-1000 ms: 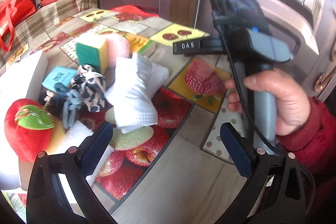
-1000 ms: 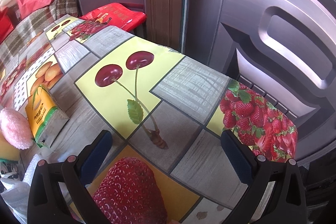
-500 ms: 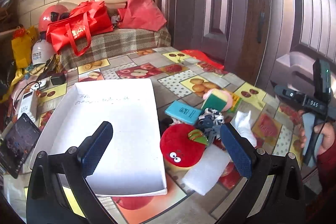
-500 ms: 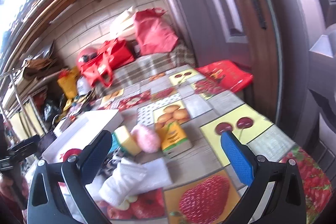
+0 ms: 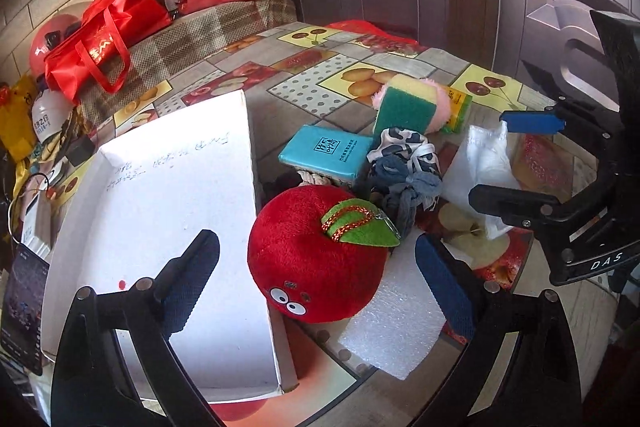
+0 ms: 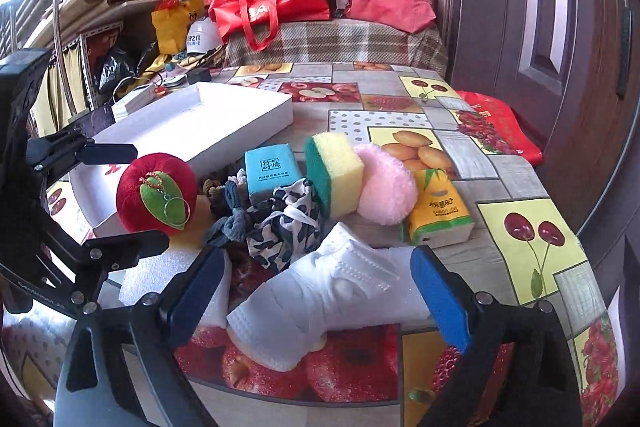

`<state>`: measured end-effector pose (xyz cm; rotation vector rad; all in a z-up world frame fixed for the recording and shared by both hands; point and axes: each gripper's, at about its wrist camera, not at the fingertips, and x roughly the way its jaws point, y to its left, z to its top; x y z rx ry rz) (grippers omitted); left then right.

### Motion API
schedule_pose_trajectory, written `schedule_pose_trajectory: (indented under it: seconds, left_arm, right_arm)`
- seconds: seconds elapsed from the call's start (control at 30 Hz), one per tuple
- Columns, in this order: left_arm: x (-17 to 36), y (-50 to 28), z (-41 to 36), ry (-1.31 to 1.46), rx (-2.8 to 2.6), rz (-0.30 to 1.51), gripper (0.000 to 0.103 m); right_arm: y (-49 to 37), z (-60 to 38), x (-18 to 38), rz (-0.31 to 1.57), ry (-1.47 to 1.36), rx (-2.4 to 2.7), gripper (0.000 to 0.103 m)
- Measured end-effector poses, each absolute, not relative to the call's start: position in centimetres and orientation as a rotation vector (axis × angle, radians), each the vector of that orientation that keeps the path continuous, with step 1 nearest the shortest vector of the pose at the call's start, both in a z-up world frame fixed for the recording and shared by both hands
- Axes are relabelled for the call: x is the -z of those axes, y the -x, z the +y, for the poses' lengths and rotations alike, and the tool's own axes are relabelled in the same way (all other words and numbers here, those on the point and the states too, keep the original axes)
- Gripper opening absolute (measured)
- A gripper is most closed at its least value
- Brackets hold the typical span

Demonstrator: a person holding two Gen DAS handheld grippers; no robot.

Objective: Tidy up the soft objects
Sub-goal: 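Grasp the red apple plush with the left tool while the right tool grasps the white sock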

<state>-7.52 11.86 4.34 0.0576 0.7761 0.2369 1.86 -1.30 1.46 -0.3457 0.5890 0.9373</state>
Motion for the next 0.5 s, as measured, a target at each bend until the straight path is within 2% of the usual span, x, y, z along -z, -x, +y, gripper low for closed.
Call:
schedule_pose_trajectory:
  seconds: [0.03, 0.07, 0.1, 0.17, 0.2, 0.23, 0.27, 0.4, 0.43, 0.47, 0.5]
  left_arm:
    - [-4.3, 7.4, 12.0, -0.050, -0.240, 0.782, 0.097]
    - [-4.2, 7.4, 12.2, -0.045, -0.239, 0.781, 0.093]
    - [-4.1, 7.4, 12.2, -0.041, -0.231, 0.783, 0.088]
    - [-3.9, 7.3, 12.1, -0.039, -0.218, 0.794, 0.070]
    - [-3.8, 7.4, 12.0, -0.044, -0.217, 0.791, 0.068]
    - [-3.9, 7.5, 11.8, -0.052, -0.221, 0.782, 0.063]
    - [-4.0, 7.7, 11.6, -0.054, -0.218, 0.767, 0.061]
    - [-5.5, 9.4, 11.0, -0.063, -0.233, 0.658, 0.060]
    - [-6.2, 10.0, 10.8, -0.070, -0.243, 0.618, 0.060]
    - [-6.8, 10.7, 10.6, -0.073, -0.262, 0.575, 0.060]
    - [-7.4, 11.5, 10.6, -0.066, -0.271, 0.526, 0.060]
  right_arm:
    - [-2.1, -1.2, -1.3, 0.606, 0.351, -0.930, 0.086]
    - [-2.3, -1.2, -1.2, 0.614, 0.344, -0.931, 0.074]
    - [-2.5, -1.4, -1.2, 0.624, 0.332, -0.941, 0.068]
    - [-2.4, -1.4, -1.2, 0.622, 0.343, -0.953, 0.063]
    - [-2.2, -1.6, -1.2, 0.613, 0.352, -0.962, 0.061]
    - [-2.0, -1.8, -1.4, 0.599, 0.360, -0.970, 0.053]
    - [-1.7, -1.8, -1.5, 0.586, 0.366, -0.979, 0.040]
    - [-1.5, -3.2, -2.8, 0.532, 0.279, -1.005, 0.035]
    - [-1.5, -3.8, -3.3, 0.506, 0.250, -1.012, 0.032]
    - [-1.3, -4.2, -3.9, 0.479, 0.222, -1.017, 0.023]
    - [-1.2, -4.7, -4.4, 0.447, 0.196, -1.017, 0.023]
